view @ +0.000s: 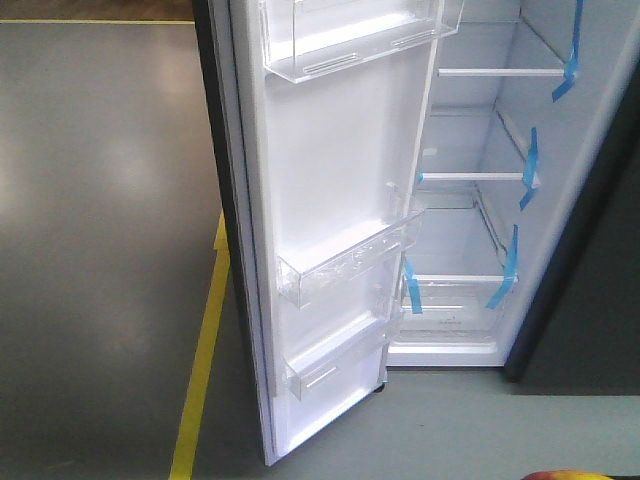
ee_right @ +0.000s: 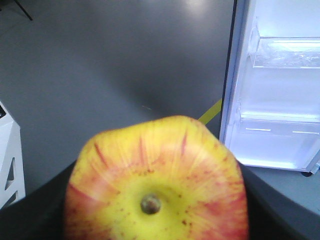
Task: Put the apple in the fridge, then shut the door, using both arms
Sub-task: 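Drive closer to the open fridge door bins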
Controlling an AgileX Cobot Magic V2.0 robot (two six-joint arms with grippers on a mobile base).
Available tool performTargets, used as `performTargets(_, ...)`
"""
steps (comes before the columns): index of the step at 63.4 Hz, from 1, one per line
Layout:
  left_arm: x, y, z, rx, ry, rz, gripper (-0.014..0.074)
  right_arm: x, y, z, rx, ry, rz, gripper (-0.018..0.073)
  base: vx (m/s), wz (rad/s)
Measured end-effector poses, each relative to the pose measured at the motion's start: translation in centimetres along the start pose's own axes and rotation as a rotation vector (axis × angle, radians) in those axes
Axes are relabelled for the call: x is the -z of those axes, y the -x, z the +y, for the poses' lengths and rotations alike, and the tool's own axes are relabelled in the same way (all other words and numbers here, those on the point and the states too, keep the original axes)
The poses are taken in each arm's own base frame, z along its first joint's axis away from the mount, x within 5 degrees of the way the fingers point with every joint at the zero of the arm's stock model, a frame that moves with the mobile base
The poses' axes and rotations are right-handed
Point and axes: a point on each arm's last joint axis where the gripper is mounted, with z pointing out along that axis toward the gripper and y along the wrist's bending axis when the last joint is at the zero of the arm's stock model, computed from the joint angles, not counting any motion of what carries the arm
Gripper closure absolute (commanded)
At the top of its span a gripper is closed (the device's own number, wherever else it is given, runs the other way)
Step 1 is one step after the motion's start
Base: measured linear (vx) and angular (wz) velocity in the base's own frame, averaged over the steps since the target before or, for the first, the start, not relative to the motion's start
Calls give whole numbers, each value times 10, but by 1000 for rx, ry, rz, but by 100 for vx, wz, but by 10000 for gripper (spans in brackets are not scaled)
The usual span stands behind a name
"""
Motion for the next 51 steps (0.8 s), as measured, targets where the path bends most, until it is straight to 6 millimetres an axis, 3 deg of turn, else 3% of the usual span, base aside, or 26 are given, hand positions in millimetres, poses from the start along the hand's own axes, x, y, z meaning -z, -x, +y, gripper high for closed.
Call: performTargets(51,0,0,0,0,0,0,603,0,0,0,0,0,0,203,10,-1)
